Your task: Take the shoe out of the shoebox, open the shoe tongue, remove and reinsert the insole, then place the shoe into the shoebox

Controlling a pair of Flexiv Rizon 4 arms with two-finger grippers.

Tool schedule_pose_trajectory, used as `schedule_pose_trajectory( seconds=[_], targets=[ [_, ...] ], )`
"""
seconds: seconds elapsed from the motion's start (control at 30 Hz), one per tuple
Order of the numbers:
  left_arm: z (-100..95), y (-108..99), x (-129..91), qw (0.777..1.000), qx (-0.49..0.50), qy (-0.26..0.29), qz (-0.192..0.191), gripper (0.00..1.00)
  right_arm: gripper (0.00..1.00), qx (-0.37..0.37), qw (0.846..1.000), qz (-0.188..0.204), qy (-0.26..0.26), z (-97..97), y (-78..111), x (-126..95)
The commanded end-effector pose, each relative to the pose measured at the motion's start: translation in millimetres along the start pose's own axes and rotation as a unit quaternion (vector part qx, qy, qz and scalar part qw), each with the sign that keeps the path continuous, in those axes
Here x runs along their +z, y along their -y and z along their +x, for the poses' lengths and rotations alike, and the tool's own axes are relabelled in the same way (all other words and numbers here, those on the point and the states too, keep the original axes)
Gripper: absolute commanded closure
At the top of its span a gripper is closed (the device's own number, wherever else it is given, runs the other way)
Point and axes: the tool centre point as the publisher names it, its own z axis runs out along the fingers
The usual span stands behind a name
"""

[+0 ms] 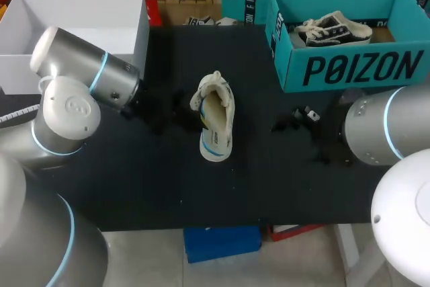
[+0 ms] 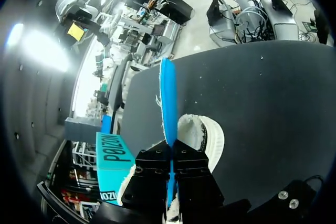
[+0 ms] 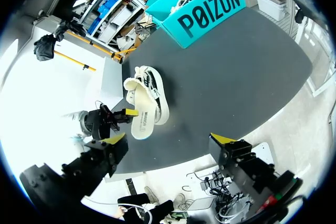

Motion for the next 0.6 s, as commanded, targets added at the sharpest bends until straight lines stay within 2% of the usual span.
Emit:
schedule_pose_trajectory(
  seconds=[0.03,0.3,0.6],
  targets=[
    [-2.7,-9.5,4.2,1.000,0.002,-0.008,-0.002,1.00,0.00,0.002,1.000,-0.010,0.001,2.8,4.8,5.9],
    [-10.8,-21.4,11.1,1.000,0.016,-0.010,-0.003,1.00,0.00,0.002,1.000,-0.010,0.001,2.8,4.8,5.9],
    [-18.0,-25.0,12.7,0.998,0.047,0.025,-0.019,1.00,0.00,0.002,1.000,-0.010,0.001,2.8,4.8,5.9]
  ],
)
